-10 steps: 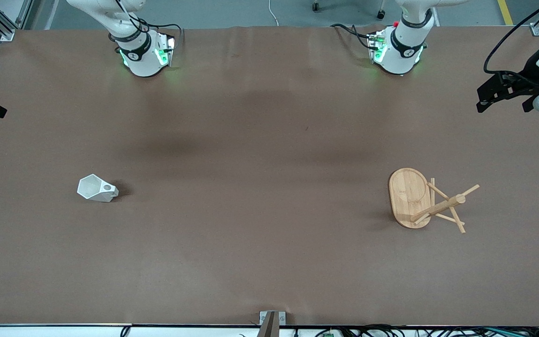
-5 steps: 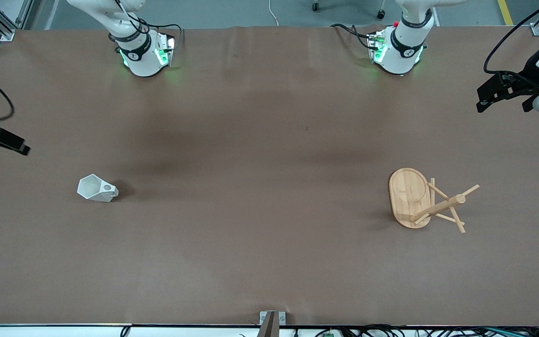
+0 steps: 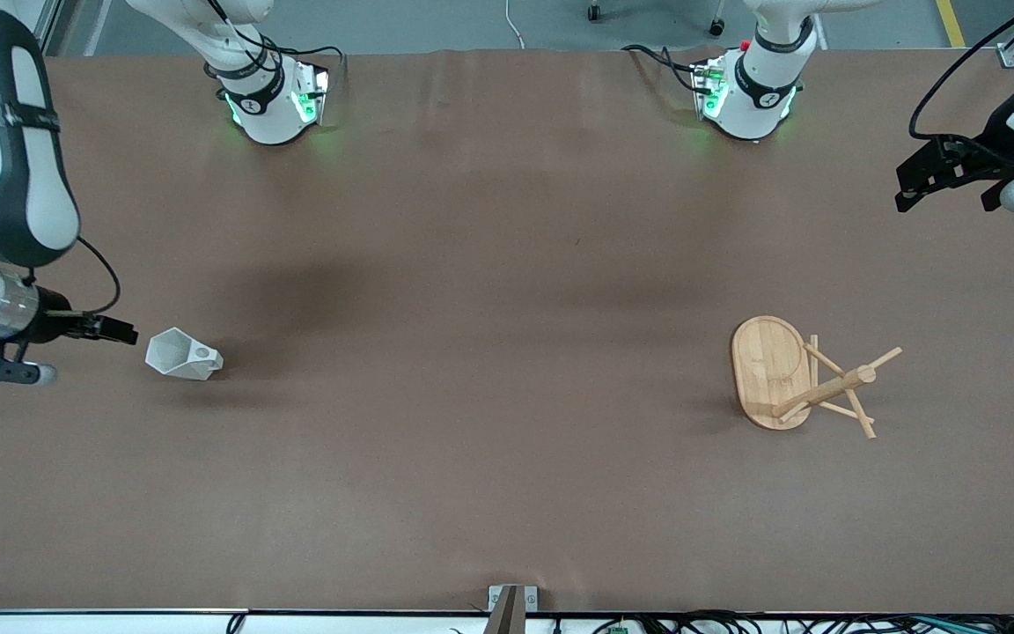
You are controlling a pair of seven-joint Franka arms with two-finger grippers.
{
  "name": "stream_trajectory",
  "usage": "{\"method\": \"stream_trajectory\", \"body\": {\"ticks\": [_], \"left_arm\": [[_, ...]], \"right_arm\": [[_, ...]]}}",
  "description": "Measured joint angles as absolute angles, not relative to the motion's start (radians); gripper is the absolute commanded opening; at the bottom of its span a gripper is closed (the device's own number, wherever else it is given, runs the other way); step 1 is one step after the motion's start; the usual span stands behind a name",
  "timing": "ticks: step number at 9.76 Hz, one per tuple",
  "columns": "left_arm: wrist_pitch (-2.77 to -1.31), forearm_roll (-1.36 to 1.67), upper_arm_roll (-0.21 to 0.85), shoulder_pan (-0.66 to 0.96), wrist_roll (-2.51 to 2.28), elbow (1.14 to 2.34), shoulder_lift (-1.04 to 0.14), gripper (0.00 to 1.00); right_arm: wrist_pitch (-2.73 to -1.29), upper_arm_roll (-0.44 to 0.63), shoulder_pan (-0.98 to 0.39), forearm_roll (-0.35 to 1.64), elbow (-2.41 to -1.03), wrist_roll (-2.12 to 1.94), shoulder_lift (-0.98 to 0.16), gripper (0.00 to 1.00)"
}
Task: Hang cup on rack
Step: 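Reach the right gripper down to the white hexagonal cup, then close the right gripper on the white cup and lift it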
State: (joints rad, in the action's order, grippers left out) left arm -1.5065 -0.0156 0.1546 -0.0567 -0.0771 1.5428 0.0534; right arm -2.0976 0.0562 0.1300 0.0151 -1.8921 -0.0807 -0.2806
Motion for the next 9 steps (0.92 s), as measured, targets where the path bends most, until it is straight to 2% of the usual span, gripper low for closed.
{"method": "stream_trajectory", "body": {"ticks": [2,5,9], "left_arm": [[-1.506,-0.016,0.155,-0.055,-0.076,1.543,0.053,1.00],[-1.506,-0.016,0.155,-0.054,-0.074,1.543,0.053,1.00],[-1.506,-0.016,0.155,-0.053,-0.070,1.543,0.053,1.00]], "right_arm": [[-2.262,0.056,0.137,0.015,-2.007,-0.103,-0.301,1.00],[-2.352,0.056,0.137,0.015,-2.072,-0.128,-0.341,0.97],[-2.399,0.056,0.139,0.015,-2.076,-0.129,-0.389,0.61]]}}
